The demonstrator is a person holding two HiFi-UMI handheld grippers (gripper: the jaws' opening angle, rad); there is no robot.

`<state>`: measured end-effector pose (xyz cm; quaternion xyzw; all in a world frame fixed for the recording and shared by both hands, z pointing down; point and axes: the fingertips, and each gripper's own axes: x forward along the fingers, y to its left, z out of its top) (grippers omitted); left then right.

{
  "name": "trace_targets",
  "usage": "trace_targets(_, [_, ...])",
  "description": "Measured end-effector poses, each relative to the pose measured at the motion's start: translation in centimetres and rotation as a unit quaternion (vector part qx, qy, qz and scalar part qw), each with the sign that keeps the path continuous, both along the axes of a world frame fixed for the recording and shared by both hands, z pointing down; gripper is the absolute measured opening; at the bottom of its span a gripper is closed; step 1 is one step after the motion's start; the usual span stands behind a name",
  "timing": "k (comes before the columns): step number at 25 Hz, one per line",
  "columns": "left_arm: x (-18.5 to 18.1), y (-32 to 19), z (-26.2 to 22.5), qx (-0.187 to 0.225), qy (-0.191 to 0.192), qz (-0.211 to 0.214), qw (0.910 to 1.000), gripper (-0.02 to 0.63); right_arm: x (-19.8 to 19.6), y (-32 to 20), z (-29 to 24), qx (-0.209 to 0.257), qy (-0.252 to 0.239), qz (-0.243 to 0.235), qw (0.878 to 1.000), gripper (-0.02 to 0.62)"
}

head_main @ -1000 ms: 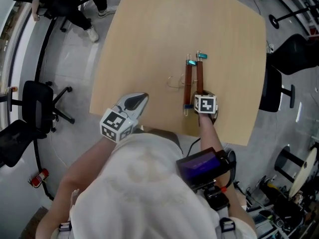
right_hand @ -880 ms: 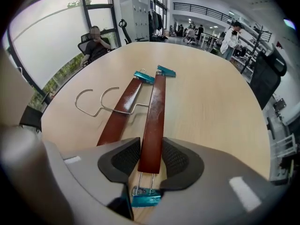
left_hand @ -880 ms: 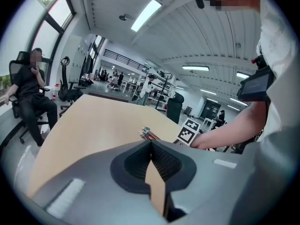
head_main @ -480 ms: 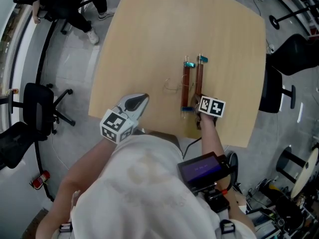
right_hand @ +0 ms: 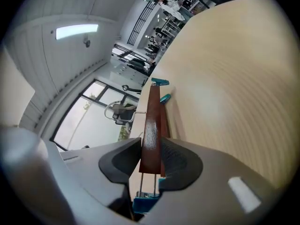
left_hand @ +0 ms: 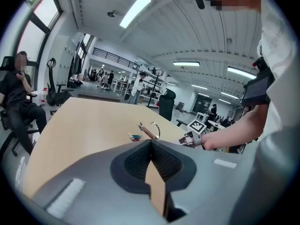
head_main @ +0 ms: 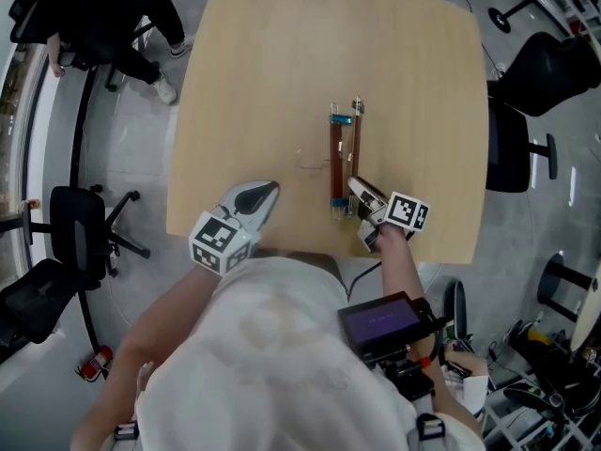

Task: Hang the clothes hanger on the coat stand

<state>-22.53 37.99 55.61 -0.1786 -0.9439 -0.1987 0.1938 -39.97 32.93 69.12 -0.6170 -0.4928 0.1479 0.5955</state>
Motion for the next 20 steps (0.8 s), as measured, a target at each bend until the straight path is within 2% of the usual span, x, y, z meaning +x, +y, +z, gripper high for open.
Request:
trace_targets(4, [-0.9,-0.7,-0.4,-0.007,0.000,0.023,0.9997,0.002,1.5,-0.2,-2.8,-0.066,0.047,0.006,0.997,0.143])
trace_targets(6, [-1.0,-1.0,-0.7,-0.010,0.001,0.032,0.9994,0.002,2.0,-0.3,-3.9,-0.090,0.049,0.007,0.995,0.144])
trace_targets(9, [-1.8,-1.4,-1.1,-0.010,0.000,0.040,0.9991,0.002,1.6,-1.5,-4.6,-0.098,0.035,0.018,0.994,0.144])
trace_targets(11, [-2.6,-0.9,-1.4,-0.015,-0.008,0.044,0.9989,0.002,0.8,-0.9,-6.2,-0.138,0.020,0.016,0.990,0.144])
trace_targets(13, [-2.6,0.3,-1.8,-0.026,-0.010,0.050,0.9984,0.002,1.1,0.4,-7.8,-0.172,0.035,0.029,0.984,0.144])
trace_targets(16, [-2.8,0.5,-1.7,-0.028,-0.009,0.066,0.9974,0.002,1.7,0.4,-8.7,-0.172,0.068,0.064,0.981,0.144])
trace_targets(20, [-3.6,0.4,-1.8,-0.023,-0.020,0.095,0.9950,0.002,2.1,-0.6,-10.0,-0.178,0.066,0.096,0.977,0.144])
